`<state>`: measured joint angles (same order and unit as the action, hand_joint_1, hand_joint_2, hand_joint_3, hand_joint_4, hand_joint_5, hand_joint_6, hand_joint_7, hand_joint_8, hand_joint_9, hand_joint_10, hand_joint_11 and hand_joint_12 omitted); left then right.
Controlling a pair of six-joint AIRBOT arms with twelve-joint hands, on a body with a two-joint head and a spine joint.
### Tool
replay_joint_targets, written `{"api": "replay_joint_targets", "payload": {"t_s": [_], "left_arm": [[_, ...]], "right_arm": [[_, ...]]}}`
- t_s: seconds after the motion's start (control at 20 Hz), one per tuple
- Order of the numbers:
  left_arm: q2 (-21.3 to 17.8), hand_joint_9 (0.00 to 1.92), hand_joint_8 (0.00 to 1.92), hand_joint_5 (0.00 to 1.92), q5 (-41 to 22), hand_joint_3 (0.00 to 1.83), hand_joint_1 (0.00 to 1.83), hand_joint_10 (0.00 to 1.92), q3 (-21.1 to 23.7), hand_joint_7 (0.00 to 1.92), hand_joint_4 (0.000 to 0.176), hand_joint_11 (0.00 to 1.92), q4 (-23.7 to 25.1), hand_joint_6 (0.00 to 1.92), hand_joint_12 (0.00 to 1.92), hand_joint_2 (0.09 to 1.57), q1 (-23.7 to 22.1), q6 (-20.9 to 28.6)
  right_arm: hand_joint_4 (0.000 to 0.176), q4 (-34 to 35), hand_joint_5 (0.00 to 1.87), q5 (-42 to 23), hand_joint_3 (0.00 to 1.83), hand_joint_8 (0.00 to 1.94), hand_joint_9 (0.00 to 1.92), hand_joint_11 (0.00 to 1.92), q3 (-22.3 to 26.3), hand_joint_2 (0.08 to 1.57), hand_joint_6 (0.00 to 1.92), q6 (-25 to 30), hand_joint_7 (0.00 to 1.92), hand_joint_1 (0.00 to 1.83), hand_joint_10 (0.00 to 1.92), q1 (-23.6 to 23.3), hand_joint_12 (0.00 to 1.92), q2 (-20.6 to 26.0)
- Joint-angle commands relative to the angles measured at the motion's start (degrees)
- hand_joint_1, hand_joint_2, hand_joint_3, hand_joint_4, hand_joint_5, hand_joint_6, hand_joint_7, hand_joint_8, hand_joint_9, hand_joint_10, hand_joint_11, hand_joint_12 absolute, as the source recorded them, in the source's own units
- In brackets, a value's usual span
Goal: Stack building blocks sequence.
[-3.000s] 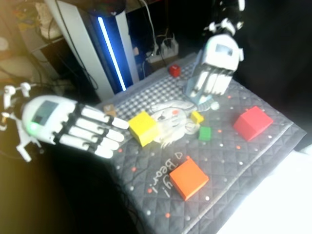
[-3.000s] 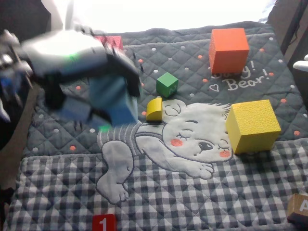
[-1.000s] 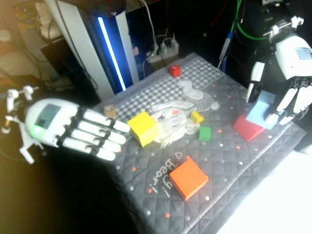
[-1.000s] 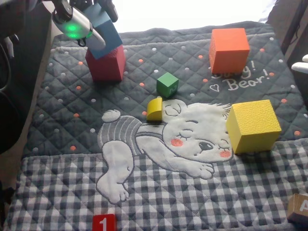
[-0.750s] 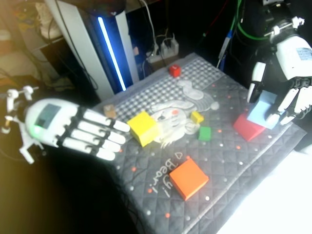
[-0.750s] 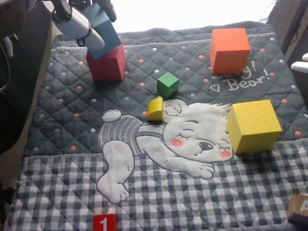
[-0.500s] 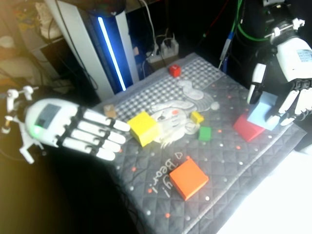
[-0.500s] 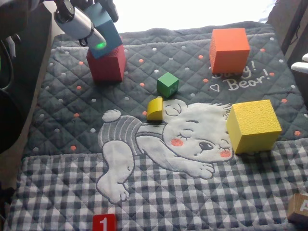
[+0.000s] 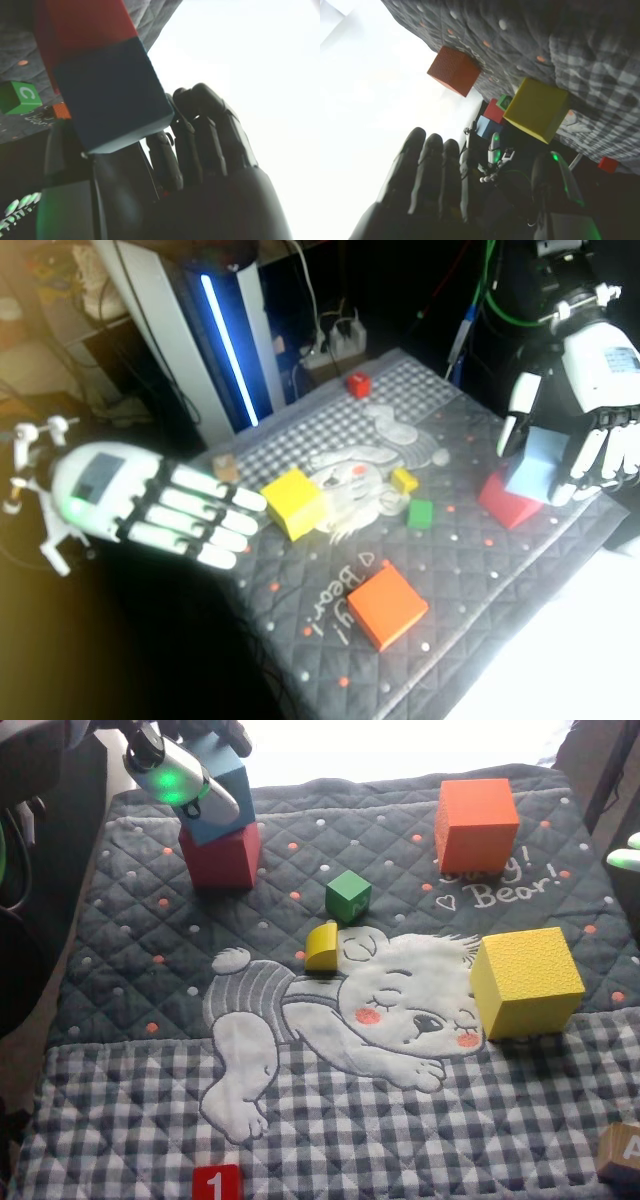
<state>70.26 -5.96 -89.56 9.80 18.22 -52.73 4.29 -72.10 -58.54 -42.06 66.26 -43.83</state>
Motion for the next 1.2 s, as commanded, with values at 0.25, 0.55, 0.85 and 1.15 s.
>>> {"api": "replay_joint_targets", "payload": {"t_s": [0.25, 0.55, 0.85, 1.15], "left_arm": [[0.4, 0.16, 0.00, 0.19, -5.4, 0.00, 0.79, 0.00, -0.4, 0.11, 0.176, 0.01, -0.1, 0.00, 0.98, 0.93, -0.4, -1.1], [0.0, 0.00, 0.00, 0.03, -7.5, 0.00, 0.70, 0.00, 0.3, 0.00, 0.176, 0.00, -0.8, 0.01, 0.31, 0.94, -0.1, -1.2], [-10.5, 0.00, 0.00, 0.00, -29.6, 0.00, 0.50, 0.00, 13.8, 0.00, 0.176, 0.00, -9.4, 0.00, 0.01, 0.96, 8.2, -1.2], [-21.2, 0.00, 0.00, 0.05, -55.4, 0.00, 0.66, 0.00, 29.8, 0.00, 0.176, 0.00, -13.8, 0.01, 0.00, 0.97, 23.6, -1.2]], "right_arm": [[0.034, 1.5, 0.19, -6.8, 0.00, 0.00, 0.15, 0.00, -0.2, 1.16, 0.00, 0.3, 0.19, 0.70, 0.00, -0.5, 0.32, 0.0], [0.052, 1.6, 0.20, -6.9, 0.00, 0.01, 0.18, 0.03, -0.3, 1.15, 0.00, 0.3, 0.21, 0.73, 0.01, -0.6, 0.34, 0.1], [0.067, -0.5, 0.22, -7.4, 0.00, 0.00, 0.23, 0.01, -1.4, 1.16, 0.00, 0.3, 0.26, 0.67, 0.00, -5.5, 0.37, 0.2], [0.094, -7.8, 0.24, -4.4, 0.00, 0.01, 0.26, 0.13, -2.4, 1.14, 0.00, -1.1, 0.30, 0.64, 0.02, -14.3, 0.33, -1.7]]}}
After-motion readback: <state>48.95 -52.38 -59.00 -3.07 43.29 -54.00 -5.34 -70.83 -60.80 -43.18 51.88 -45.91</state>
